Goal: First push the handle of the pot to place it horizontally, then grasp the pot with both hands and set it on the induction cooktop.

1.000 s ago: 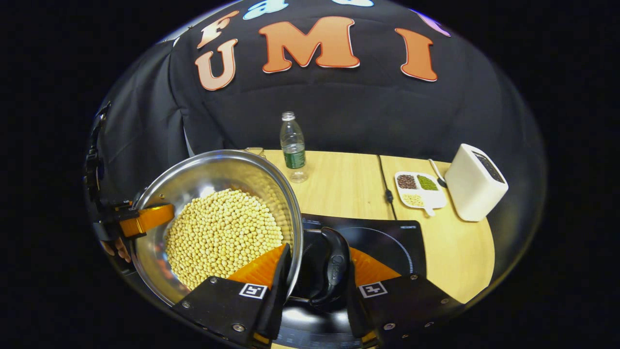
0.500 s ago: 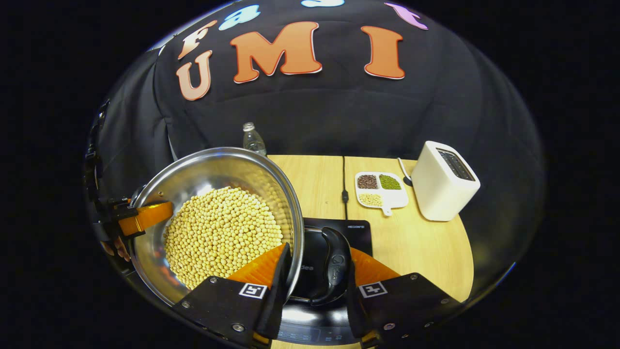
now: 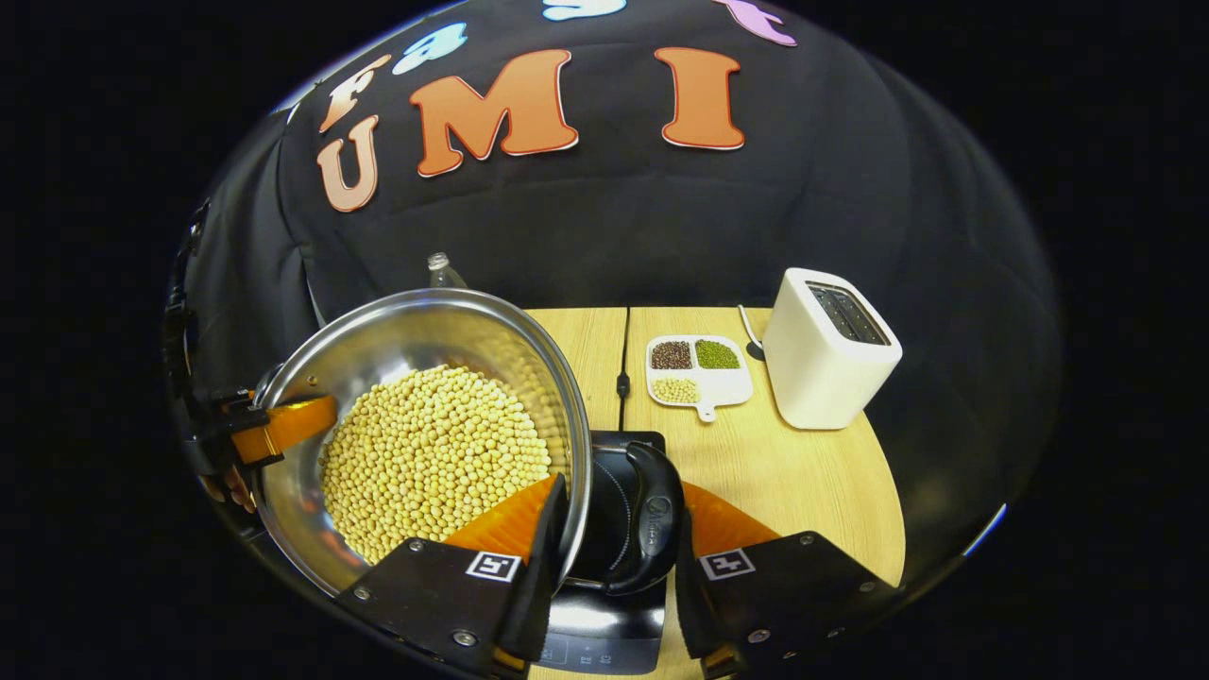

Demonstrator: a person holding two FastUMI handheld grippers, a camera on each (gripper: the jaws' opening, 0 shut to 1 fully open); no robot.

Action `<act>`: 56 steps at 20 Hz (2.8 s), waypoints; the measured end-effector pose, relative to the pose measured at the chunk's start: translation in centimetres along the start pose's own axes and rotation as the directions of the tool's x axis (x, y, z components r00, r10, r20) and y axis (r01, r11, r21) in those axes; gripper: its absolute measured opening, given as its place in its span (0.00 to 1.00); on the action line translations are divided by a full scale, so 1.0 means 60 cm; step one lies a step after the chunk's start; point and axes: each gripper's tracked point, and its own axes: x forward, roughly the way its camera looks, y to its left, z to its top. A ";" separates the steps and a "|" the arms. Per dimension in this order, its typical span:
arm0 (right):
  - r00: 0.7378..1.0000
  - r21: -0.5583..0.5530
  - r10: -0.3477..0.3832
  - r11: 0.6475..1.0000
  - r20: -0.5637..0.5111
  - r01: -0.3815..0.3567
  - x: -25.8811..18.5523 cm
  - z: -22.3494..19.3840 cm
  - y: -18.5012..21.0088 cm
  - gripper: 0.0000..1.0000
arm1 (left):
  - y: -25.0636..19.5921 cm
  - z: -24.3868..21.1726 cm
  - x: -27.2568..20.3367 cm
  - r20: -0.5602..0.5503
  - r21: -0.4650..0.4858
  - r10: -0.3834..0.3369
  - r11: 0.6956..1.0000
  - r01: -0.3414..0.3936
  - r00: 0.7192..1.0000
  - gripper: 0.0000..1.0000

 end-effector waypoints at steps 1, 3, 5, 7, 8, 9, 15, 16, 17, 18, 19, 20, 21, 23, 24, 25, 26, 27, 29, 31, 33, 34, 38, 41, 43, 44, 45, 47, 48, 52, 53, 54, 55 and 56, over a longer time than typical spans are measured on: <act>1.000 0.004 -0.004 1.000 -0.009 0.004 0.004 -0.005 -0.007 0.54 | -0.006 -0.008 0.009 -0.007 0.000 -0.005 1.000 0.005 1.000 0.59; 1.000 0.008 -0.012 1.000 -0.023 0.012 0.015 -0.013 -0.018 0.54 | -0.018 -0.020 0.026 -0.027 0.001 -0.014 1.000 0.014 1.000 0.59; 0.999 0.011 -0.017 1.000 -0.036 0.018 0.026 -0.020 -0.028 0.54 | -0.025 -0.030 0.035 -0.043 -0.001 -0.023 1.000 0.023 0.999 0.60; 0.998 0.021 -0.017 1.000 -0.054 0.018 0.041 -0.030 -0.037 0.54 | -0.039 -0.038 0.051 -0.058 0.002 -0.026 1.000 0.027 0.998 0.60; 0.998 0.025 -0.018 0.999 -0.061 0.019 0.049 -0.035 -0.040 0.51 | -0.043 -0.041 0.059 -0.062 0.007 -0.026 1.000 0.026 0.998 0.60; 0.998 0.025 -0.018 0.999 -0.068 0.020 0.045 -0.036 -0.036 0.54 | -0.046 -0.047 0.067 -0.070 0.009 -0.026 1.000 0.027 0.997 0.60; 0.992 0.034 -0.034 0.999 -0.122 0.038 0.039 -0.031 -0.039 0.51 | -0.057 -0.087 0.111 -0.136 -0.008 -0.028 1.000 0.027 0.990 0.60; 0.991 0.031 -0.037 0.999 -0.126 0.041 0.039 -0.030 -0.038 0.51 | -0.060 -0.092 0.117 -0.143 -0.010 -0.029 1.000 0.028 0.989 0.60; 0.990 0.027 -0.041 0.999 -0.132 0.044 0.037 -0.029 -0.039 0.54 | -0.062 -0.098 0.121 -0.149 -0.016 -0.032 0.999 0.030 0.988 0.60; 0.990 0.025 -0.042 0.999 -0.135 0.046 0.037 -0.030 -0.038 0.54 | -0.063 -0.102 0.125 -0.157 -0.025 -0.034 0.999 0.031 0.987 0.55; 0.990 0.026 -0.041 0.999 -0.138 0.046 0.036 -0.027 -0.037 0.55 | -0.064 -0.107 0.128 -0.159 -0.029 -0.038 0.999 0.034 0.987 0.60; 0.989 0.026 -0.042 0.999 -0.141 0.046 0.037 -0.028 -0.037 0.54 | -0.064 -0.110 0.132 -0.158 -0.027 -0.040 0.999 0.036 0.987 0.60; 0.988 0.023 -0.044 0.999 -0.145 0.048 0.037 -0.027 -0.037 0.54 | -0.065 -0.113 0.134 -0.159 -0.026 -0.040 0.999 0.037 0.986 0.60; 0.987 0.020 -0.046 0.999 -0.153 0.050 0.035 -0.026 -0.036 0.54 | -0.069 -0.120 0.141 -0.170 -0.032 -0.046 0.999 0.041 0.984 0.60; 0.986 0.020 -0.045 0.999 -0.158 0.049 0.032 -0.025 -0.037 0.54 | -0.069 -0.123 0.142 -0.177 -0.034 -0.048 0.999 0.043 0.983 0.60; 0.988 0.018 -0.048 0.999 -0.144 0.051 0.031 -0.016 -0.038 0.54 | -0.071 -0.124 0.144 -0.170 -0.040 -0.053 0.998 0.047 0.984 0.60; 0.988 0.024 -0.048 0.998 -0.149 0.052 0.030 -0.024 -0.037 0.51 | -0.070 -0.127 0.142 -0.176 -0.038 -0.060 0.998 0.054 0.983 0.56; 0.988 0.030 -0.047 0.998 -0.146 0.052 0.030 -0.022 -0.037 0.55 | -0.071 -0.130 0.144 -0.175 -0.046 -0.075 0.997 0.068 0.982 0.60; 0.990 0.011 -0.055 0.998 -0.130 0.057 0.028 -0.016 -0.037 0.55 | -0.075 -0.144 0.146 -0.196 -0.081 -0.101 0.993 0.087 0.975 0.60; 0.991 0.009 -0.044 0.999 -0.130 0.046 0.025 -0.015 -0.038 0.58 | -0.071 -0.143 0.143 -0.193 -0.097 -0.106 0.991 0.088 0.976 0.58; 0.990 0.015 -0.023 1.000 -0.136 0.025 0.026 -0.018 -0.039 0.64 | -0.082 -0.157 0.136 -0.217 -0.082 -0.149 0.988 0.134 0.965 0.65; 0.990 0.009 -0.007 1.000 -0.142 0.009 0.028 -0.023 -0.037 0.65 | -0.079 -0.161 0.124 -0.227 -0.055 -0.148 0.989 0.139 0.963 0.65; 0.996 -0.012 -0.010 1.000 -0.092 0.009 0.006 -0.001 -0.056 0.75 | -0.050 -0.145 0.102 -0.189 0.001 -0.096 0.995 0.098 0.977 0.92; 1.000 -0.035 -0.026 0.999 -0.010 0.026 -0.035 0.032 -0.060 0.88 | -0.024 -0.105 0.058 -0.110 0.014 -0.052 0.998 0.053 0.993 0.92; 0.997 -0.058 -0.044 0.997 0.064 0.048 -0.072 0.068 -0.070 0.94 | -0.009 -0.069 0.022 -0.038 0.022 -0.013 1.000 0.013 0.999 0.92; 0.993 -0.067 -0.051 0.996 0.104 0.058 -0.092 0.086 -0.073 0.94 | 0.005 -0.046 0.000 0.011 0.027 0.020 0.999 -0.020 1.000 0.91; 0.988 -0.073 -0.051 0.995 0.145 0.063 -0.115 0.106 -0.074 0.94 | 0.017 -0.018 -0.019 0.065 0.030 0.047 0.998 -0.050 0.997 0.90; 0.974 -0.078 -0.040 0.995 0.222 0.059 -0.162 0.139 -0.072 0.94 | 0.033 0.029 -0.068 0.158 0.002 0.063 0.998 -0.064 0.985 0.89; 0.964 -0.082 -0.028 0.995 0.263 0.051 -0.184 0.157 -0.065 0.94 | 0.037 0.051 -0.095 0.196 -0.029 0.061 0.998 -0.056 0.979 0.89; 0.906 -0.096 -0.020 0.993 0.423 0.066 -0.265 0.221 -0.062 0.94 | 0.082 0.123 -0.198 0.340 -0.120 0.102 0.991 -0.065 0.935 0.89; 0.886 -0.103 -0.014 0.992 0.463 0.069 -0.288 0.238 -0.059 0.95 | 0.096 0.141 -0.225 0.379 -0.138 0.114 0.988 -0.065 0.918 0.89; 0.865 -0.114 -0.007 0.991 0.502 0.075 -0.312 0.251 -0.052 0.95 | 0.109 0.161 -0.247 0.419 -0.161 0.125 0.985 -0.062 0.899 0.89; 0.841 -0.123 -0.004 0.989 0.541 0.084 -0.334 0.267 -0.046 0.95 | 0.117 0.173 -0.271 0.449 -0.175 0.130 0.983 -0.056 0.884 0.88; 0.818 -0.134 0.001 0.987 0.576 0.094 -0.356 0.280 -0.041 0.95 | 0.128 0.187 -0.294 0.476 -0.201 0.146 0.978 -0.054 0.867 0.88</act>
